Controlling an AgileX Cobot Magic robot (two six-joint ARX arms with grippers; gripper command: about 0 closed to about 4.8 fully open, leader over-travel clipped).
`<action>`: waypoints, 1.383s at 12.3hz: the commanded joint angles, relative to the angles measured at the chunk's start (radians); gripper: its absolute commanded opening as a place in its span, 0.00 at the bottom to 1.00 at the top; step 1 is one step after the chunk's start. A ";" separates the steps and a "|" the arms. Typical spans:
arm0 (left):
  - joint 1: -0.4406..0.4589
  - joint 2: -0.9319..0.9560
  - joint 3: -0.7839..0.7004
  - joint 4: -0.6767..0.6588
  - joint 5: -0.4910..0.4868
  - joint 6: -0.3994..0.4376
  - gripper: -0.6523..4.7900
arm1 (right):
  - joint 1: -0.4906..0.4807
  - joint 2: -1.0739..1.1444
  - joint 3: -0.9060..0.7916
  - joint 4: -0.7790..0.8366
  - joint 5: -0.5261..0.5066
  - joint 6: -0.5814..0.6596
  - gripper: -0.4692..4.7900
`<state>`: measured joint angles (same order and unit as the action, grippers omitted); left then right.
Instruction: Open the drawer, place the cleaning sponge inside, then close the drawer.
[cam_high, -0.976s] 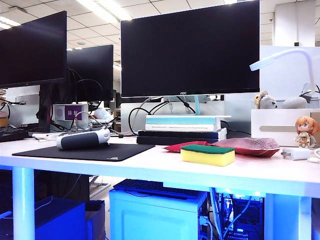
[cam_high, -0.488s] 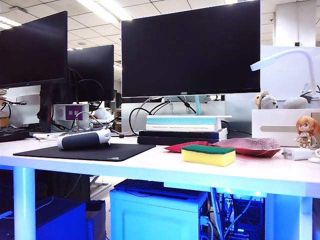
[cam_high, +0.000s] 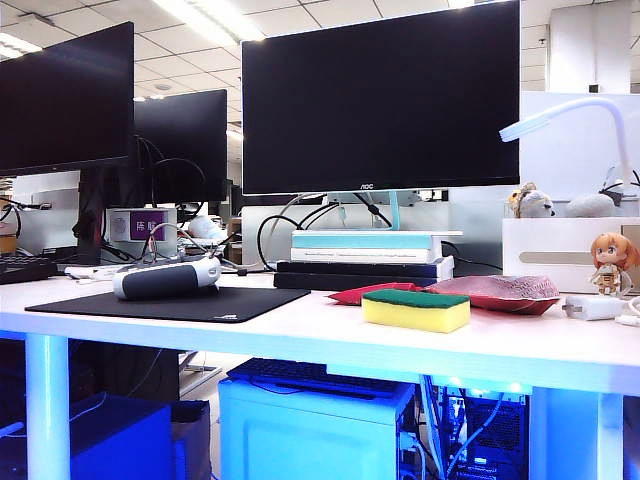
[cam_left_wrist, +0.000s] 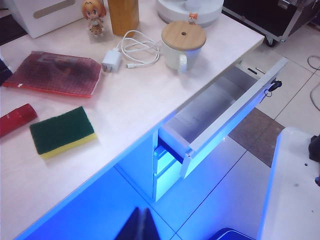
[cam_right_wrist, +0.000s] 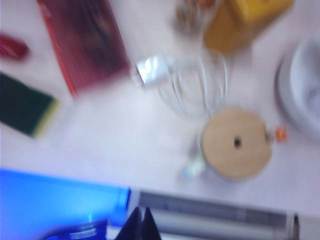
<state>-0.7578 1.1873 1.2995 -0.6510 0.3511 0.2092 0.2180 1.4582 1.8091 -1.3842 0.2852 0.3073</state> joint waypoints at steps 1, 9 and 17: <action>0.000 -0.002 0.005 0.006 0.004 0.001 0.11 | 0.000 -0.134 -0.202 0.162 0.000 0.049 0.08; 0.000 -0.002 0.005 0.002 0.004 0.001 0.11 | -0.002 -0.299 -0.928 0.483 -0.287 0.172 0.08; 0.000 -0.002 0.005 -0.006 0.004 0.001 0.11 | -0.040 -0.099 -1.152 0.754 -0.261 0.180 0.08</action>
<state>-0.7582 1.1873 1.2995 -0.6548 0.3515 0.2092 0.1780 1.3487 0.6552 -0.6434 0.0189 0.4889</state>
